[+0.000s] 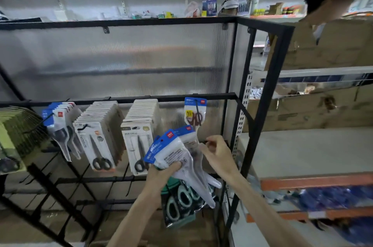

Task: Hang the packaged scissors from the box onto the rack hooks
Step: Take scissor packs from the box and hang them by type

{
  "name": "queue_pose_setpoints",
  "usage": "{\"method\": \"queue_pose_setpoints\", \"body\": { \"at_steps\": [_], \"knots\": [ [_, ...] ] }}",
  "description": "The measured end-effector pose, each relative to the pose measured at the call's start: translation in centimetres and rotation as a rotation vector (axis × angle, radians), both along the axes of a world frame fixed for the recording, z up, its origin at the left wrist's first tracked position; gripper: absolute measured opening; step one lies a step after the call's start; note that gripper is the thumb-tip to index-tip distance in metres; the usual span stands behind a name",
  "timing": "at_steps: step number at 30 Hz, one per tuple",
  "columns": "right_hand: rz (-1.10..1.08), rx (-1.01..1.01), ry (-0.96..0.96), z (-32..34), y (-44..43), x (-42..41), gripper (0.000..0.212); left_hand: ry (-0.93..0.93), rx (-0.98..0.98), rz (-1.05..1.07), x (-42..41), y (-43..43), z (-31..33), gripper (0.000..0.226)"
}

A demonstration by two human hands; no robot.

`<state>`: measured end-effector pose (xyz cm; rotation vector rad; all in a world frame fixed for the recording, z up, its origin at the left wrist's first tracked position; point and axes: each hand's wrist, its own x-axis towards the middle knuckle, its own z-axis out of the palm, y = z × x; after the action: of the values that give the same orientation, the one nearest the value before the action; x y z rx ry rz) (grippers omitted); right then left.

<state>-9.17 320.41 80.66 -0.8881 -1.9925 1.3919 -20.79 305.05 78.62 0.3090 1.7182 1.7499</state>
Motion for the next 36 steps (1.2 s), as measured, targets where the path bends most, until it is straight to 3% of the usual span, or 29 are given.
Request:
{"method": "queue_pose_setpoints", "body": {
  "at_steps": [3, 5, 9, 13, 16, 19, 22, 25, 28, 30, 32, 34, 36],
  "knots": [
    [0.111, -0.114, -0.051, -0.2, -0.3, 1.1, 0.043, 0.052, 0.001, -0.029, 0.8, 0.3, 0.0, 0.027],
    [0.113, -0.212, 0.002, -0.9, -0.4, 1.6, 0.038, 0.060, 0.007, -0.038, 1.6, 0.2, -0.2, 0.024],
    [-0.034, -0.236, 0.082, -2.5, -0.7, 2.8, 0.018, 0.064, 0.023, -0.037, 3.3, -0.6, -0.7, 0.021],
    [-0.200, -0.513, 0.256, -2.0, -0.1, 4.2, 0.028, -0.018, 0.027, -0.015, 4.1, -1.9, -0.7, 0.019],
    [-0.165, -0.645, 0.387, -0.9, -0.1, 4.9, 0.014, -0.021, 0.019, -0.003, 4.4, -2.6, -0.3, 0.014],
    [-0.090, -0.688, 0.391, -0.4, -1.3, 5.3, 0.023, -0.015, -0.005, -0.016, 4.7, -2.4, -0.4, 0.020],
    [-0.027, -0.714, 0.309, 0.1, -2.2, 5.1, 0.047, -0.004, -0.016, -0.032, 5.3, -1.9, -0.1, 0.030],
    [0.192, -0.810, 0.453, 1.6, -2.9, 5.3, 0.062, -0.005, -0.013, -0.047, 5.6, -2.0, 0.2, 0.038],
    [0.093, -0.746, 0.448, 2.2, -3.0, 5.2, 0.056, -0.019, 0.018, -0.060, 5.2, -2.3, 0.4, 0.049],
    [0.009, -0.521, 0.292, 2.5, -2.5, 5.0, 0.047, -0.011, 0.021, -0.039, 4.8, -2.6, 0.6, 0.043],
    [-0.017, -0.302, 0.191, 3.1, -2.2, 4.6, 0.024, 0.002, 0.021, -0.009, 4.3, -2.9, 0.9, 0.034],
    [-0.012, -0.205, 0.205, 3.7, -1.8, 4.1, 0.010, 0.033, 0.024, 0.006, 3.7, -3.4, 0.9, 0.030],
    [-0.020, -0.122, 0.193, 4.3, -1.6, 3.4, 0.010, 0.048, 0.020, 0.022, 3.2, -4.0, 0.8, 0.030]
  ]
}}
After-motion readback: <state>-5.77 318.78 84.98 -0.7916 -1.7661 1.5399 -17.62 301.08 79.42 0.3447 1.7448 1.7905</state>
